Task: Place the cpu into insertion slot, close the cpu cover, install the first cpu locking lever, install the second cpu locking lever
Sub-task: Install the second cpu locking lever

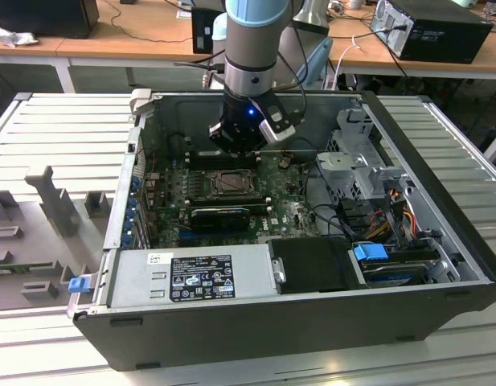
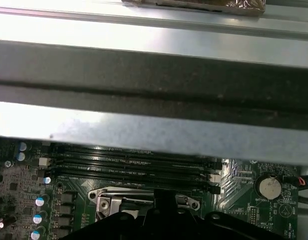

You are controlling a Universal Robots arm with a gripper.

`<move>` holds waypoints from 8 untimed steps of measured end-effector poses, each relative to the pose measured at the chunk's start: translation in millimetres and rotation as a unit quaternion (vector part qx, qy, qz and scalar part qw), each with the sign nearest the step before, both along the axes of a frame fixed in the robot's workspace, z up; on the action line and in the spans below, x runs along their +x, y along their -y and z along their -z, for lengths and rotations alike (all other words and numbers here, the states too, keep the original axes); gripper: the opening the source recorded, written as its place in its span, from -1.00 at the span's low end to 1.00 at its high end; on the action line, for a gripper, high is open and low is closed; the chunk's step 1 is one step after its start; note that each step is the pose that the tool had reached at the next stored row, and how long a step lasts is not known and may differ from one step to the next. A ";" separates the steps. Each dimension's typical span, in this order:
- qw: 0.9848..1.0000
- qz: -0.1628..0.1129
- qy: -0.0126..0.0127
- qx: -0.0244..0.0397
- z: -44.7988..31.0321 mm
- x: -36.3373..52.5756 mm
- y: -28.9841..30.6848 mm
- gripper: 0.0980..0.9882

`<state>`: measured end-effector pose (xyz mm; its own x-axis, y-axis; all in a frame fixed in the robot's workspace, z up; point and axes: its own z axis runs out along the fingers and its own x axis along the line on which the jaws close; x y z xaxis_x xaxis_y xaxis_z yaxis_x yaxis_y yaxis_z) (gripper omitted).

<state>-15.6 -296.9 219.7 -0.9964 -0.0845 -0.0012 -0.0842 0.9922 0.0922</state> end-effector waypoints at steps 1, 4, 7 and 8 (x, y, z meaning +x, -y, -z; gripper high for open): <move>1.000 0.000 0.000 0.000 0.0 0.0 1.1 -0.98; 1.000 0.000 0.000 0.000 0.1 0.0 2.6 -0.98; 1.000 0.000 0.000 0.000 0.1 0.0 3.0 -0.98; 1.000 0.000 0.000 0.000 0.0 0.0 3.1 -0.98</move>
